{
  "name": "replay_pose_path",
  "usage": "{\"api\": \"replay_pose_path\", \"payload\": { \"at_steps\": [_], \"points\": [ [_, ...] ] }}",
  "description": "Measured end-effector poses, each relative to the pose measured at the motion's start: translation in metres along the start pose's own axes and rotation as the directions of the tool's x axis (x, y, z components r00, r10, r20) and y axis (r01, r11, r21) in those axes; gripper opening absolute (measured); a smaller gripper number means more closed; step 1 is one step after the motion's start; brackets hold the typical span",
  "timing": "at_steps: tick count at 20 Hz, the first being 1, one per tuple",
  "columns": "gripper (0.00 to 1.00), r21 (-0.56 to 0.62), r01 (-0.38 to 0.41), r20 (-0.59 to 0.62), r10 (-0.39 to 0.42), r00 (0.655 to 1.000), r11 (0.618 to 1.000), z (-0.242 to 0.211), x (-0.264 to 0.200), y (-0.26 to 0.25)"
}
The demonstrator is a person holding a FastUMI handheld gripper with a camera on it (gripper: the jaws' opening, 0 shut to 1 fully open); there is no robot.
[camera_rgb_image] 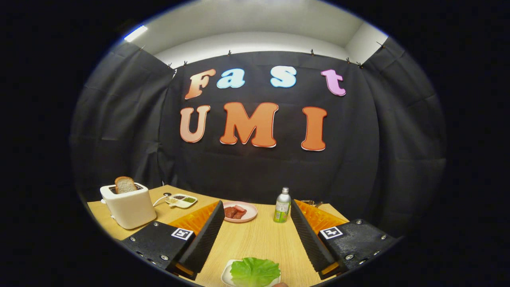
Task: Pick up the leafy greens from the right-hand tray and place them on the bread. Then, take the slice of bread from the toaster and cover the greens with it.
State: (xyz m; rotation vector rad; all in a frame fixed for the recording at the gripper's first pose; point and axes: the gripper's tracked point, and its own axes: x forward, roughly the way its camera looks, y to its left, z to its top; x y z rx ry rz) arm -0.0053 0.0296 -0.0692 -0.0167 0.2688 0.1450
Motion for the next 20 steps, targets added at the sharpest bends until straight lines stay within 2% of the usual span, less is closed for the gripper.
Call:
{"api": "replay_pose_path", "payload": {
  "at_steps": [5, 12, 15, 20],
  "points": [
    [1.00, 0.040, -0.030, -0.180, 0.037, 0.983, 0.999, -0.042, 0.008, 0.001],
    [1.00, 0.095, -0.047, -0.436, 0.084, 0.896, 0.994, -0.100, 0.009, 0.006],
    [1.00, 0.108, -0.055, -0.538, 0.104, 0.836, 0.993, -0.128, 0.007, 0.011],
    [0.99, 0.119, -0.044, -0.715, 0.117, 0.689, 0.992, -0.185, -0.002, 0.016]
  ]
}}
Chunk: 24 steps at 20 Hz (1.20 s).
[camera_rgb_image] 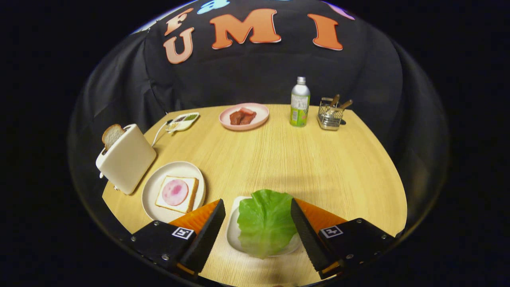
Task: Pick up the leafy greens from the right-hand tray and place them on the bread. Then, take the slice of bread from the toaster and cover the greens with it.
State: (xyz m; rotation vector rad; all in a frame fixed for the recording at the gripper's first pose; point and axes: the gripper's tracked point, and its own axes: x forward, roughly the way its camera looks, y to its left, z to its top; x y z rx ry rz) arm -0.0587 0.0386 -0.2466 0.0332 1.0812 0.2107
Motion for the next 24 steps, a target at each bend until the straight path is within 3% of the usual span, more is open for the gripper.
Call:
{"api": "replay_pose_path", "payload": {
  "at_steps": [6, 10, 16, 19, 24],
  "points": [
    [0.97, 0.056, 0.001, -0.170, 0.008, 0.985, 0.998, -0.037, 0.026, -0.003],
    [0.94, 0.044, 0.036, -0.226, -0.026, 0.974, 0.998, -0.047, 0.038, -0.009],
    [0.81, 0.050, 0.079, -0.255, -0.064, 0.965, 0.996, -0.053, 0.048, -0.019],
    [0.60, 0.023, 0.116, -0.252, -0.106, 0.962, 0.993, -0.054, 0.049, -0.027],
    [0.34, -0.022, 0.107, -0.223, -0.110, 0.969, 0.994, -0.052, 0.049, -0.016]
  ]
}}
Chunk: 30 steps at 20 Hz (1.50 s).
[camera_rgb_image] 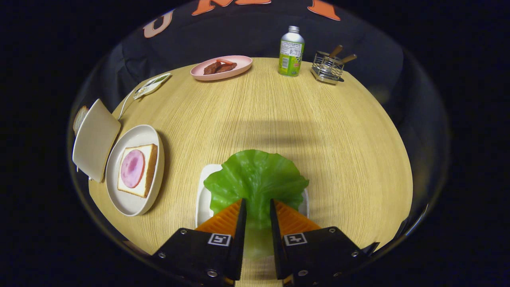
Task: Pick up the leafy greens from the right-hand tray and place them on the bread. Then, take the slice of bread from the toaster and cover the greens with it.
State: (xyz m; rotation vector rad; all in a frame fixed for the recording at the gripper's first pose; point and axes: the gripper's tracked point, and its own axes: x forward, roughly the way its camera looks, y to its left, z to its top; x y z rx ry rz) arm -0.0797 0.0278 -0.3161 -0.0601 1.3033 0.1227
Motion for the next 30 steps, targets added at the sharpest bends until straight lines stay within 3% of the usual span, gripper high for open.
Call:
{"api": "replay_pose_path", "payload": {
  "at_steps": [1, 7, 19, 30],
  "points": [
    [0.25, -0.011, 0.000, 0.005, 0.000, 1.000, 1.000, 0.000, -0.001, 0.001],
    [0.01, 0.048, -0.032, 0.025, 0.031, 0.999, 0.998, 0.004, -0.002, 0.002],
    [0.01, 0.061, -0.149, 0.176, 0.137, 0.975, 0.987, 0.046, -0.050, 0.026],
    [0.01, -0.072, -0.279, 0.224, 0.288, 0.931, 0.958, 0.075, -0.079, 0.113]
  ]
}}
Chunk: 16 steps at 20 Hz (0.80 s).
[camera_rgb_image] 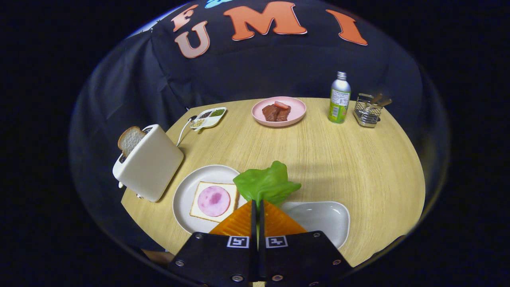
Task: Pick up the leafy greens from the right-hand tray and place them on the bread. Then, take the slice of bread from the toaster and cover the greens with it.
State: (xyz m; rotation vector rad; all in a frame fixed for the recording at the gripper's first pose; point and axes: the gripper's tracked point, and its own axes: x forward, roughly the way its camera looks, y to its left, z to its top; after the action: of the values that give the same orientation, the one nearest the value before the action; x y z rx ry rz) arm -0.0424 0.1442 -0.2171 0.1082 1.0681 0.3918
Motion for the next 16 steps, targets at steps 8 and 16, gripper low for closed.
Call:
{"api": "replay_pose_path", "payload": {
  "at_steps": [8, 16],
  "points": [
    [0.01, -0.063, -0.113, -0.035, 0.111, 0.993, 0.992, 0.000, 0.023, 0.063],
    [0.01, -0.062, -0.204, -0.093, 0.198, 0.976, 0.977, -0.008, 0.046, 0.096]
  ]
}}
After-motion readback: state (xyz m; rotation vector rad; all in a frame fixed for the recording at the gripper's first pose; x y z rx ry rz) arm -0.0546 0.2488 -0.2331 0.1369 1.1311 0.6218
